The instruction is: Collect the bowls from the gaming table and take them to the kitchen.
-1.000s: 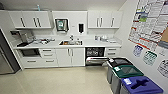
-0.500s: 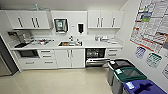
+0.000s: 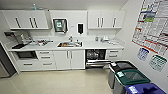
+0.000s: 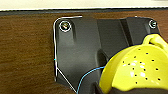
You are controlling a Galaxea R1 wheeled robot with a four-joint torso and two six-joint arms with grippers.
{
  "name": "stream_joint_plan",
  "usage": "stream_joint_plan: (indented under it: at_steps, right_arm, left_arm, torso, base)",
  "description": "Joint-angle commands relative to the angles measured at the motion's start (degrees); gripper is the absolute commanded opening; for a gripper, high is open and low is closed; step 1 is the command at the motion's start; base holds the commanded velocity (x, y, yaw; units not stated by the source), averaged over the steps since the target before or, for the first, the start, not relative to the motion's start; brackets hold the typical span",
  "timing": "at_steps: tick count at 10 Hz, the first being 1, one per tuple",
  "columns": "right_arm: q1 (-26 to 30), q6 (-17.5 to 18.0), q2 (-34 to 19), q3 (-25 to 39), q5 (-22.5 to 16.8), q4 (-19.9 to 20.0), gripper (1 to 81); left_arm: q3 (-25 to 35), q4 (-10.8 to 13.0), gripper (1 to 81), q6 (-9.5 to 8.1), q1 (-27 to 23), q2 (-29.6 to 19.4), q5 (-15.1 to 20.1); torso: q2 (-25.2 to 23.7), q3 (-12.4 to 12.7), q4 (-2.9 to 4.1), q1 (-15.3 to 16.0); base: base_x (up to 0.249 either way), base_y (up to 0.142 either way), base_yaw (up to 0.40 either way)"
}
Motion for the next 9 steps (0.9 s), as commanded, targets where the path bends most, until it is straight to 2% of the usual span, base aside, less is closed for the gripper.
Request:
stream_joint_plan:
  at_steps: [1,9]
  right_arm:
    - [1.89,-0.12,-0.67,-0.27,-2.67,-0.45,1.0]
    - [1.8,-0.12,-0.67,-0.27,-2.67,-0.45,1.0]
  left_arm:
    - [-0.29,0.29,1.0,0.12,-2.16,-0.46,2.56]
    - [-0.29,0.2,1.0,0.12,-2.25,-0.29,2.56]
  torso:
    - [0.0,0.0,0.0,0.0]
    - [0.02,-0.02,0.0,0.0]
  base:
    - [0.156,0.0,0.0]
    - [0.11,0.0,0.0]
